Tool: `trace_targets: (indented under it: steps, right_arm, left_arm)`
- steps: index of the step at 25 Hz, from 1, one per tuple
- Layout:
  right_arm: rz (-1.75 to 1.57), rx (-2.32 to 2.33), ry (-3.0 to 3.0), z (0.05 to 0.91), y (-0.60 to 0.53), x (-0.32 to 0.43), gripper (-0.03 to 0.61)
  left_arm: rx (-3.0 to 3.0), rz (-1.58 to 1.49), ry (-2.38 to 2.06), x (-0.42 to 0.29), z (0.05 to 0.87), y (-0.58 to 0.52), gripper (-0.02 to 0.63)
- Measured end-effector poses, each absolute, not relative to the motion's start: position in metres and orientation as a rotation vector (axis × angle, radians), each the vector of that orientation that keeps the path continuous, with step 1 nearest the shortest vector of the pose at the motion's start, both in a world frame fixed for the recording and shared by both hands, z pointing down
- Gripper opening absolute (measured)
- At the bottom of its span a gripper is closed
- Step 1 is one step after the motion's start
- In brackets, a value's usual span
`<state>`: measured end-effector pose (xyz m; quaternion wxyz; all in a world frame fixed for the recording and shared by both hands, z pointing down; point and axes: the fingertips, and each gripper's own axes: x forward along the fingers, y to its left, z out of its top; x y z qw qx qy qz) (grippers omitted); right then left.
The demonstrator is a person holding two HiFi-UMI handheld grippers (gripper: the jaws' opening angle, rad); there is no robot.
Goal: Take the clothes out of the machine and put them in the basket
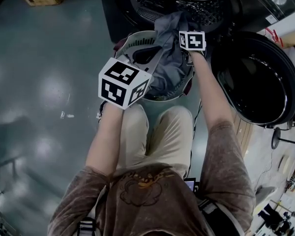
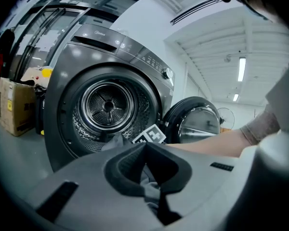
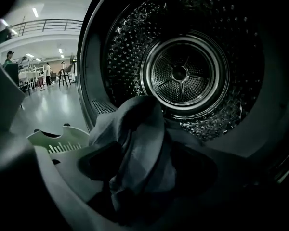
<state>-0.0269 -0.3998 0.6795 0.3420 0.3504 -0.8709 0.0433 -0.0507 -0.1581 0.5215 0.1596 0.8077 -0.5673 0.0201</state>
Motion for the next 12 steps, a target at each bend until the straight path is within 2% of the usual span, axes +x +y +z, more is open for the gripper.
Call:
trace_targets:
  steps: [2,4,6,7,10,12]
  right_arm:
    - [0.067,0.916,-2.241,0.68,-0.401,-0.029,0.352]
    - [0.049,0.894,-2.231,0.683,-0.4,-0.03,0.303]
    - [0.115,0.843,-2.254,0.688,-0.394,-0.033,0.177]
    - [0.157,0.827,-2.268,0.689,-0.392,-0.035,0.146]
    - [0.183,0.801,-2.293,0.687,-0.387,-0.037,0.09]
    - [0.189,0.777,-2.319,0.682,-0.379,-0.039,0.074]
  left_arm:
    - [2.308,0.059,-1.621,-0.052,0.522,-0.159,0.008]
    - [2.31,0.061,-1.618,-0.051,0.523,-0.16,0.008]
    - [2.313,0.062,-1.613,-0.049,0.523,-0.16,0.008]
    - [2.314,0.062,-1.609,-0.048,0.523,-0.16,0.008]
    - [2.315,0.06,-1.597,-0.047,0.524,-0.161,0.008]
    - [2.312,0.057,-1.594,-0.047,0.525,-0.161,0.008]
